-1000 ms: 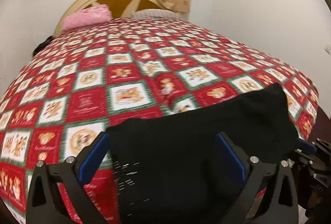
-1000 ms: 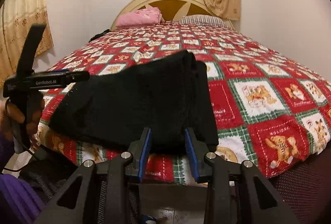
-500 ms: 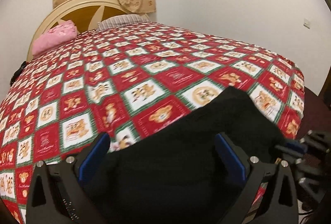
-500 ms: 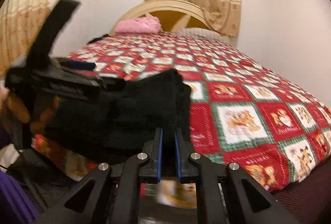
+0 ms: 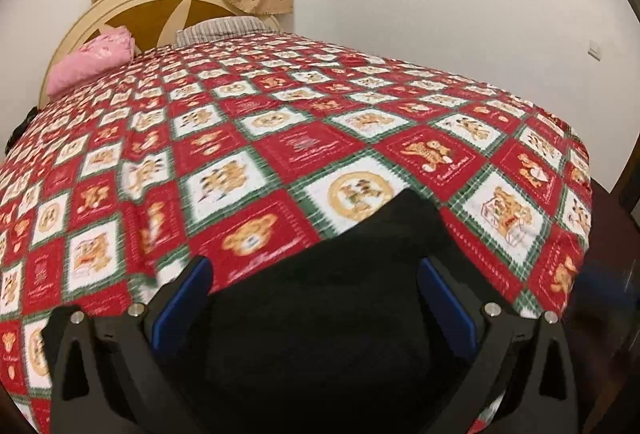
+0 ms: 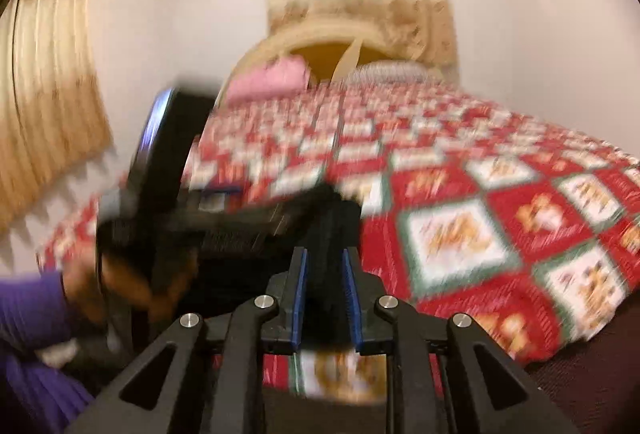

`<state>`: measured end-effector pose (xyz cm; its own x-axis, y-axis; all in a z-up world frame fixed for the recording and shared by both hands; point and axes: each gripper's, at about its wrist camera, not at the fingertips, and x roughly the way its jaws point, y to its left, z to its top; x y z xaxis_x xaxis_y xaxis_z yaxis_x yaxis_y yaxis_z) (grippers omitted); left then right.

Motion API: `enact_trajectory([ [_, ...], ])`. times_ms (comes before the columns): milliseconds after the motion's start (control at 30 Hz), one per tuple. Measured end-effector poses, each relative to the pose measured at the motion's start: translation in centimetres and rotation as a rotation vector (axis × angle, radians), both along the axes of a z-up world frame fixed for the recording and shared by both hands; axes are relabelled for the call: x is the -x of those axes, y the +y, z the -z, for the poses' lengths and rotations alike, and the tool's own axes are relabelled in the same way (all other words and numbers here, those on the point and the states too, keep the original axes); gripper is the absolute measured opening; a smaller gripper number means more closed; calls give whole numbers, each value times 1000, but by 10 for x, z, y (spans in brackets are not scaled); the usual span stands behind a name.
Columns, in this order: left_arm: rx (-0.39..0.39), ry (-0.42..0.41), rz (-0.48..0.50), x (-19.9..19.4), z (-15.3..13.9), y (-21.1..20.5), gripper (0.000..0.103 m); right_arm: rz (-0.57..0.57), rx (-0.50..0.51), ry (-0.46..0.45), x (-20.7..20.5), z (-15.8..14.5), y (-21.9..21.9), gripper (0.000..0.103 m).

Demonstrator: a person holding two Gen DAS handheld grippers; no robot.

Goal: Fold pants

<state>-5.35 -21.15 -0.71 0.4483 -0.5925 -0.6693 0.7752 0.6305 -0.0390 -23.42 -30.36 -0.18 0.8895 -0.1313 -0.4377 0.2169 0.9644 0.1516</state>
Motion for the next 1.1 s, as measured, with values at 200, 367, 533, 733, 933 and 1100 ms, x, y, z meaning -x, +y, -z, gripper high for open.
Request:
enact_trajectory([
  [200,6,-7,-33,-5,-10,55,103,-42,9,-25,-51,-20,17,19],
  [367,-21,-49,-104,-25,-12,125,103,-39,30,190,-114,22,21,18],
  [533,-95,-75,-229,-54,2,198,103,1,25,131,-102,15,28,19],
  [733,-93,-41,-324,-85,7,236,103,-523,-278,91,-92,8,121,19],
  [933,-48,-23,-313,-91,8,243,103,-723,-394,294,-122,58,192,19],
  [1100,-51,-50,-257,-97,5,249,103,-575,-465,332,-138,77,175,19],
])
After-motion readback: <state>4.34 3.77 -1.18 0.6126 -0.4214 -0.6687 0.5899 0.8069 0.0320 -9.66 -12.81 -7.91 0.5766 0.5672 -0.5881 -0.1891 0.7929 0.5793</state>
